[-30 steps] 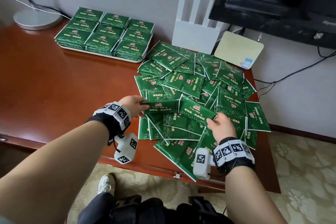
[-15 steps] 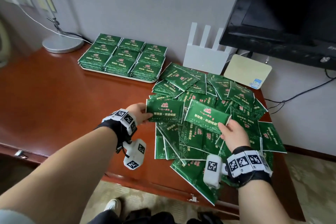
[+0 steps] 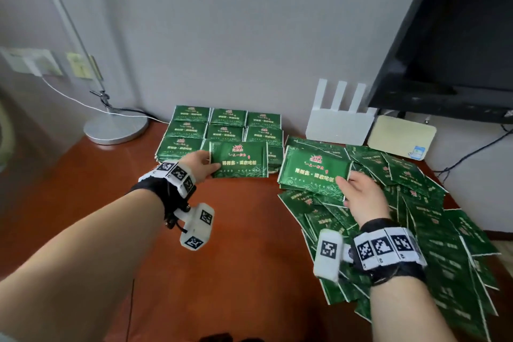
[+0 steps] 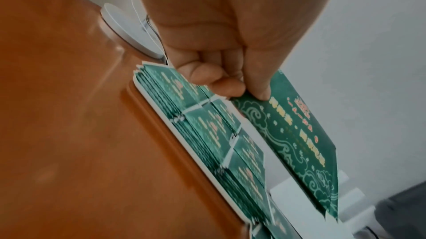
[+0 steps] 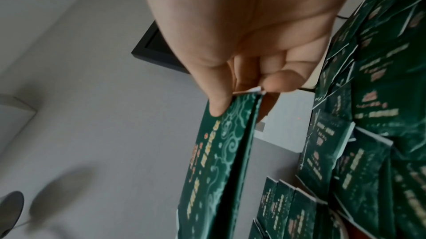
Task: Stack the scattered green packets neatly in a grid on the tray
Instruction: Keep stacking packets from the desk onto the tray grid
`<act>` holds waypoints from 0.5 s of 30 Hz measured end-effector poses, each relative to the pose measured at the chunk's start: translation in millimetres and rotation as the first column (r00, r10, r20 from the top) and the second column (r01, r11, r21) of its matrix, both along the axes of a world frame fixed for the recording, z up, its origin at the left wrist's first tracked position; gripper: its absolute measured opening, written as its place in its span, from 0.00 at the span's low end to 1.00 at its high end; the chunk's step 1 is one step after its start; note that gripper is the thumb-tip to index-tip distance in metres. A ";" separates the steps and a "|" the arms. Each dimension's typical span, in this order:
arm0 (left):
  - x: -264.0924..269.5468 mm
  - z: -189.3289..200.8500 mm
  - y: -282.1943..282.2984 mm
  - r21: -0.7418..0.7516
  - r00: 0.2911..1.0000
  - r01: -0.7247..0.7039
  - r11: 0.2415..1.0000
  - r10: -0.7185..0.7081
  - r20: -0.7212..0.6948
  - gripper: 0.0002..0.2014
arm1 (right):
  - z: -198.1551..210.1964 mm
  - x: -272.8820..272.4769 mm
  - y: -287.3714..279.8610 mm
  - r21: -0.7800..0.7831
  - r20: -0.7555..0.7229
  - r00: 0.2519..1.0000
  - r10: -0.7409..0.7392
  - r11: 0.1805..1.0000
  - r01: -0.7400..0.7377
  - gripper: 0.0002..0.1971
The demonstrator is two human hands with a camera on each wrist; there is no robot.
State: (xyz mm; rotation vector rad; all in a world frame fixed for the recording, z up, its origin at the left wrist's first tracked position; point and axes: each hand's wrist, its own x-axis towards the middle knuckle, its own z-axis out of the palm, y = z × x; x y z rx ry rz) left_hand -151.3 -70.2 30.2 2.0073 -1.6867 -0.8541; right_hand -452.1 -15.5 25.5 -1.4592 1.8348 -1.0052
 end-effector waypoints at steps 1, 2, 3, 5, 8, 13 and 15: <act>17.7 3.3 -6.3 -0.015 1.000 -0.002 1.000 0.003 0.015 0.16 | 1.7 16.0 -6.1 -0.001 -0.014 1.000 -0.006 1.000 0.006 0.12; 35.4 5.8 -12.6 -0.025 1.000 -0.010 1.000 0.010 0.016 0.16 | 3.9 31.1 -12.4 -0.001 -0.024 1.000 -0.016 1.000 0.016 0.15; 53.0 7.5 -18.7 -0.029 1.000 -0.018 0.999 0.018 0.002 0.15 | 4.9 45.0 -19.0 0.005 -0.024 0.999 -0.032 0.999 0.032 0.17; 83.7 11.0 -29.3 -0.015 1.000 -0.023 1.000 0.022 -0.013 0.15 | 8.2 70.2 -29.9 0.019 -0.005 0.999 -0.049 0.999 0.050 0.18; 121.1 14.1 -45.1 0.009 1.000 -0.028 1.000 0.028 -0.006 0.14 | 11.4 104.3 -49.9 0.031 0.002 1.000 -0.025 0.999 0.025 0.13; 160.4 10.8 -78.2 -0.002 0.997 -0.074 0.997 0.074 0.002 0.14 | 11.9 144.3 -102.3 0.081 -0.015 1.000 0.022 0.996 -0.021 0.11; 168.1 5.6 -94.9 0.026 0.996 -0.089 0.996 0.089 -0.017 0.14 | 7.0 152.3 -127.6 0.127 -0.013 1.000 0.023 0.992 -0.021 0.15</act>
